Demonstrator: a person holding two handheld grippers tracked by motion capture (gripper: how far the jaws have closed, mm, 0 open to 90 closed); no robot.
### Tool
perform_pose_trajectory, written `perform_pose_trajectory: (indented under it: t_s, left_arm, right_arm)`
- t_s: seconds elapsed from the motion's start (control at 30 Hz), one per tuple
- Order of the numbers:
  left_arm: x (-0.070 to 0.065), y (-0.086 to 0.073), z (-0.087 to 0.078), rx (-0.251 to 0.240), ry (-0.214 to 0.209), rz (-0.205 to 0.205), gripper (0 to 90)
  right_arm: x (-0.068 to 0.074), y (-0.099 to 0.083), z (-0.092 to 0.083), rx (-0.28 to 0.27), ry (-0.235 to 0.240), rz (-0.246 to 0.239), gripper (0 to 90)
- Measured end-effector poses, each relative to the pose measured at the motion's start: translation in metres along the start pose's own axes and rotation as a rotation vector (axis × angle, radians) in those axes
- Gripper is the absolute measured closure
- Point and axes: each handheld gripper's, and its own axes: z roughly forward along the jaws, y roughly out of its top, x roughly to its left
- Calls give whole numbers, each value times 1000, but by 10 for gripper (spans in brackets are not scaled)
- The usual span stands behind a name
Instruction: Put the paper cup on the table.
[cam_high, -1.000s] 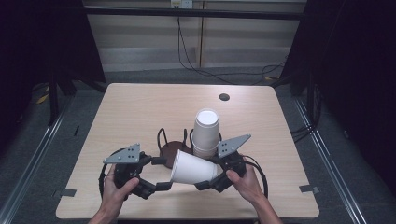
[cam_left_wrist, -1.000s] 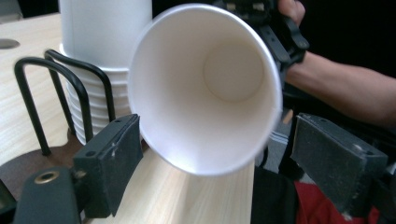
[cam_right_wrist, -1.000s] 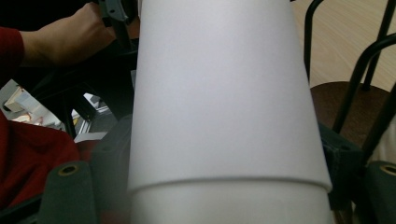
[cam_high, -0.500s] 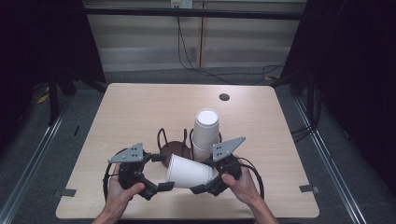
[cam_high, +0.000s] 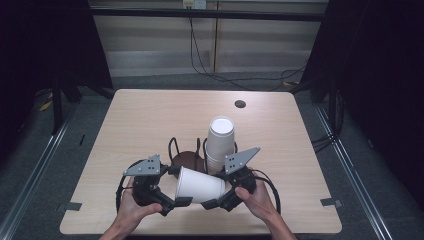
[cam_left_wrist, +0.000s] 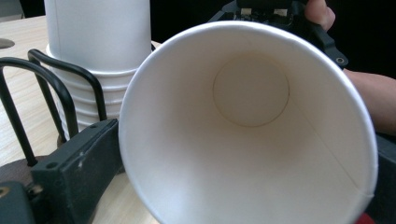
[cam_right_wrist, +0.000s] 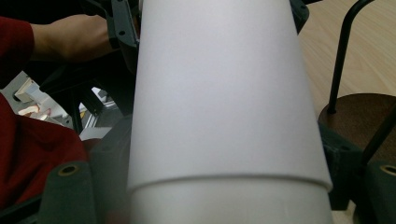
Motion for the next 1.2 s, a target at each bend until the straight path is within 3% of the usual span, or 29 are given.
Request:
perform_pose_trajectory:
  t_s: [0.2,0.57,0.7,1.03,1.07,1.2]
  left_arm:
    - [1,-1,1,-29,-28,-10,55]
    - [1,0,0,-32,-34,-8,95]
    - [0,1,-2,-33,-43,-6,139]
    - [2,2,-5,-24,-36,-14,151]
    - [2,2,-6,-20,-26,-16,151]
    - [5,2,-10,-19,-21,-24,151]
  right_arm:
    - [0,-1,1,2,1,2,242]
    - [-1,-2,3,-6,-2,4,234]
    - [-1,-2,4,-15,-25,15,195]
    - [0,-3,3,-35,-54,24,143]
    - [0,-3,2,-39,-81,28,140]
    - [1,-4,1,-44,-101,37,140]
